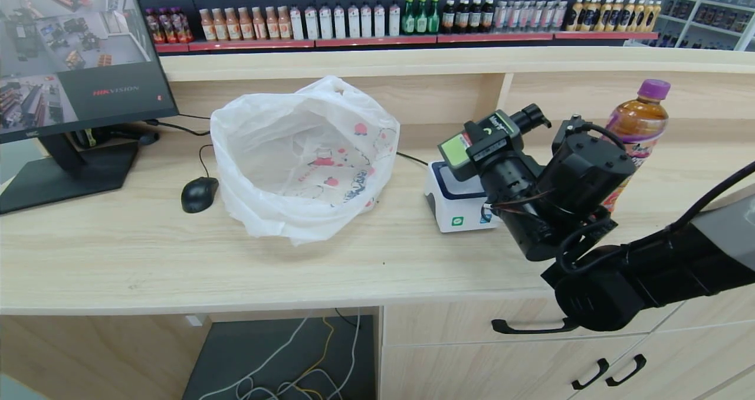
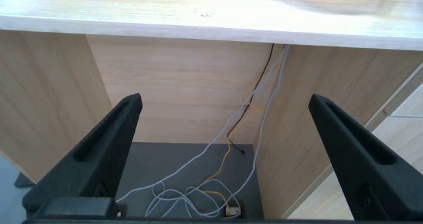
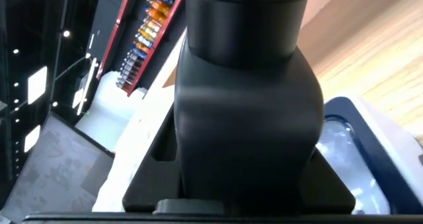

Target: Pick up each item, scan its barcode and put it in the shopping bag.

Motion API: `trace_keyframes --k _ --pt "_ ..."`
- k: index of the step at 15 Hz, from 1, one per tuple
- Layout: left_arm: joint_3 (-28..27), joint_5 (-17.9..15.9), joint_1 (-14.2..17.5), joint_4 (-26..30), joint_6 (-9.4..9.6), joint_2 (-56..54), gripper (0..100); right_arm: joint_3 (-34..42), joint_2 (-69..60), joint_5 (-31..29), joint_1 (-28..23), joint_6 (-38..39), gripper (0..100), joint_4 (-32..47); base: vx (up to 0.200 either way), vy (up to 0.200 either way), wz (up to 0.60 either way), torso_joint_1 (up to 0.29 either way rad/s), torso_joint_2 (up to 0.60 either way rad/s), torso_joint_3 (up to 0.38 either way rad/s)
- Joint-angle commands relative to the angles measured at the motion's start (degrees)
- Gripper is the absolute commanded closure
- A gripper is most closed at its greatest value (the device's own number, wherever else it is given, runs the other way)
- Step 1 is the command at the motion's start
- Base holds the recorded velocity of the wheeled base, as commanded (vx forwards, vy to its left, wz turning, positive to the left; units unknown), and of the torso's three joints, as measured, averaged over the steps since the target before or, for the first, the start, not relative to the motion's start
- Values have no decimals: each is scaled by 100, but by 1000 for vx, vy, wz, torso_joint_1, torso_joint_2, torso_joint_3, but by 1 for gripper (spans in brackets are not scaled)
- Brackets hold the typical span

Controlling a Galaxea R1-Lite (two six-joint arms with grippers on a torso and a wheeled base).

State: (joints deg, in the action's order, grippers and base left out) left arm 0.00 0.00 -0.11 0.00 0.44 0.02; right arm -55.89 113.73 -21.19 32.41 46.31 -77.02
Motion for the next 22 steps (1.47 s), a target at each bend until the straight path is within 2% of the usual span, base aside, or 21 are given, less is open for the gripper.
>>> trace_keyframes --k 1,6,10,17,20,22 --pt "0 0 11 0 0 -2 0 193 -483 9 72 -245 100 -15 0 0 0 0 0 0" --pt "0 0 2 0 0 -2 0 1168 -1555 1 186 -1019 100 -32 0 0 0 0 0 0" --pt "0 0 2 0 0 -2 0 1687 -2170 1 239 -2109 100 -41 0 0 0 0 0 0" --pt "0 0 2 0 18 -2 0 1854 -2294 71 538 -3937 100 -235 0 0 0 0 0 0" --pt "0 0 2 0 18 -2 0 2021 -2214 458 511 -4702 100 -489 0 0 0 0 0 0" --pt "0 0 2 0 18 -2 0 2355 -2179 651 283 -5000 100 -665 0 0 0 0 0 0"
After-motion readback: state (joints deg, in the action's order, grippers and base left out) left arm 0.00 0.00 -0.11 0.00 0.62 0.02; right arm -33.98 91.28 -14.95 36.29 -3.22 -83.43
